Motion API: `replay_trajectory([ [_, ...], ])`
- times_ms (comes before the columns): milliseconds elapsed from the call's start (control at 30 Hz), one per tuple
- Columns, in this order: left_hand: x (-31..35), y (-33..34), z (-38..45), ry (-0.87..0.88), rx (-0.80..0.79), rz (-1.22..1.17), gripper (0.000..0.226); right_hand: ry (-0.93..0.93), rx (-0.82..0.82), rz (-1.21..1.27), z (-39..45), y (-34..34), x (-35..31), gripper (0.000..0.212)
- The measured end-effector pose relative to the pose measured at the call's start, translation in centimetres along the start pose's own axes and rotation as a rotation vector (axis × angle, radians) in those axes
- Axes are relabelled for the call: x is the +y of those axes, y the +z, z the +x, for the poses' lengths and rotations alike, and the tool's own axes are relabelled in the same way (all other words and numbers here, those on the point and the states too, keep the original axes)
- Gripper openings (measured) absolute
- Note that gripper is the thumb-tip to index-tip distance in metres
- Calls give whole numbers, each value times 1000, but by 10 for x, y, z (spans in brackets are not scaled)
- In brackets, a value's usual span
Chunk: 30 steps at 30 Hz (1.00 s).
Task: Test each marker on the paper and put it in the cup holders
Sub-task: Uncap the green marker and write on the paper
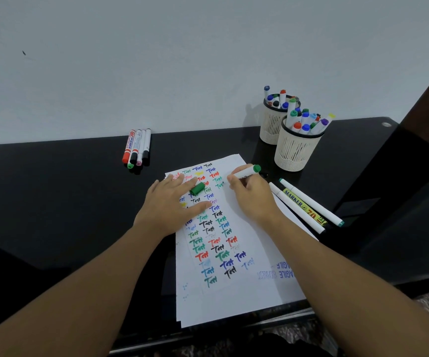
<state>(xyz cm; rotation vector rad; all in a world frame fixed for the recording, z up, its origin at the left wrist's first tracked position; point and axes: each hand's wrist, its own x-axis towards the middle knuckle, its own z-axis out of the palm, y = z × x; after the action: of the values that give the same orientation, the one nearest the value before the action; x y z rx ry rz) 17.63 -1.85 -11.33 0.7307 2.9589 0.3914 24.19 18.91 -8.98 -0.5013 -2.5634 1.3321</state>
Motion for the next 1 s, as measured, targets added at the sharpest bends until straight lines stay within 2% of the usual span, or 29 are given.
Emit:
replay_trajectory([
  [467, 0, 0, -2, 8, 41, -66, 89, -32, 9, 6, 0, 2, 3, 36],
  [600, 0, 1, -2, 25, 107, -82, 71, -46, 52, 36, 1, 1, 5, 34],
  [700, -2, 3, -1, 56, 162, -114, 51, -113, 62, 162, -1, -2, 5, 11],
  [800, -5, 4, 0, 136, 245, -138, 40, -176, 34, 187, -2, -2, 7, 6],
  [900, -5, 3, -3, 138, 310, -152, 33, -168, -6, 174, -4, -3, 7, 20],
  [1000, -4, 3, -7, 121, 329, -161, 29, -145, -119, 138, -7, -9, 4, 61],
])
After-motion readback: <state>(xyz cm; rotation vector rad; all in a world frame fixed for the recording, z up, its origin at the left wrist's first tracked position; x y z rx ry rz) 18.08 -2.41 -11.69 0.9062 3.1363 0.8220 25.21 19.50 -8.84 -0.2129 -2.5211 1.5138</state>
